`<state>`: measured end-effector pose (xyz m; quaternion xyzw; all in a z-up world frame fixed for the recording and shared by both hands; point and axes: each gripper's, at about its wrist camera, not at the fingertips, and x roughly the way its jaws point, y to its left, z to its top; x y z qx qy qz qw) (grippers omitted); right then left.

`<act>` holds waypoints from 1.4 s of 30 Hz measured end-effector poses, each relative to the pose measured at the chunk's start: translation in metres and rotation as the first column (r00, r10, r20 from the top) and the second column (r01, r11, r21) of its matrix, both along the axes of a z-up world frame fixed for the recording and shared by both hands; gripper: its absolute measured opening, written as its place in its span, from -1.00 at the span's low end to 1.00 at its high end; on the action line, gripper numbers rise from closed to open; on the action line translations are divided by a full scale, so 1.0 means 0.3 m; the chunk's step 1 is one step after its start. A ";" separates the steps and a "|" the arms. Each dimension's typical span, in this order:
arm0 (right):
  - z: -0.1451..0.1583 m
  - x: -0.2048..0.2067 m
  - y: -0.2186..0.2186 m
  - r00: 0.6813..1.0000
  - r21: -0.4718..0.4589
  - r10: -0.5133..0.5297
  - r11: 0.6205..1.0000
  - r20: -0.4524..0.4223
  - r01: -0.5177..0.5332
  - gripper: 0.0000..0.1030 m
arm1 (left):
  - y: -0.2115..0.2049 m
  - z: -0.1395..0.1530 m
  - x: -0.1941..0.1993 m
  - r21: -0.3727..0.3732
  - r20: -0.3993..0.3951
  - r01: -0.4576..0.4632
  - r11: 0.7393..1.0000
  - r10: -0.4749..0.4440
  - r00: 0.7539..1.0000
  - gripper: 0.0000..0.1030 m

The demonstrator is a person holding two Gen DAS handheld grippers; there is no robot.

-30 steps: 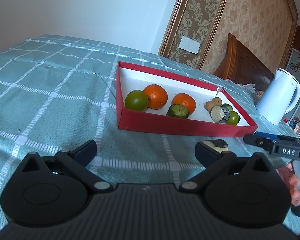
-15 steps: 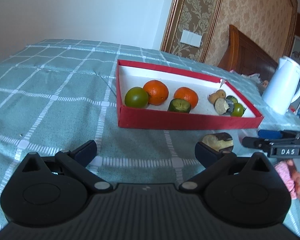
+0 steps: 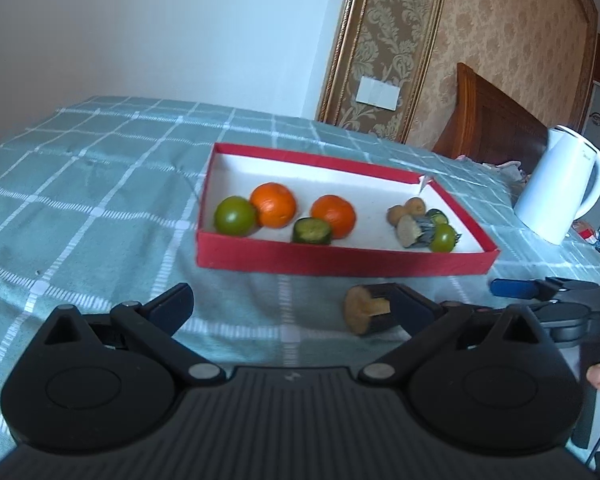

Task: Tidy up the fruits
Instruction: 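Move the left tool to the dark cylindrical vegetable chunk and grasp it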

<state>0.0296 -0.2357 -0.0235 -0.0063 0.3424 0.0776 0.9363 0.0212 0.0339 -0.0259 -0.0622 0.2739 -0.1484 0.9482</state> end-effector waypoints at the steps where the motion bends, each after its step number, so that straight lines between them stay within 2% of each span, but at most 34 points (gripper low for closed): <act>1: 0.000 0.000 0.000 1.000 -0.002 0.000 1.000 0.000 0.000 0.91 | -0.009 0.003 -0.001 -0.002 -0.004 0.005 1.000 -0.005 1.000 1.00; 4: 0.000 0.000 -0.001 1.000 -0.001 0.000 1.000 0.000 0.000 0.91 | -0.031 0.005 -0.003 -0.017 -0.012 0.009 1.000 -0.010 1.000 1.00; 11: -0.001 -0.001 -0.001 1.000 -0.004 0.001 1.000 0.000 -0.001 0.92 | -0.099 -0.004 0.007 0.003 -0.015 0.008 1.000 -0.008 1.000 1.00; 19: -0.001 -0.001 0.000 1.000 -0.005 0.001 1.000 -0.001 -0.001 0.92 | -0.169 -0.022 0.040 0.060 -0.034 -0.009 0.998 0.011 0.999 1.00; 28: -0.001 -0.001 0.001 1.000 -0.005 0.001 1.000 -0.001 -0.001 0.92 | -0.184 -0.055 0.063 0.095 -0.037 -0.082 0.992 0.085 0.996 1.00; 38: -0.002 0.001 0.002 1.000 -0.006 -0.002 1.000 -0.001 0.002 0.92 | -0.225 -0.068 0.106 0.130 -0.061 -0.105 0.986 0.113 0.992 1.00; 42: -0.002 0.001 0.002 1.000 -0.008 -0.004 1.000 -0.001 0.004 0.92 | -0.224 -0.068 0.112 0.139 -0.063 -0.098 0.985 0.107 0.992 0.87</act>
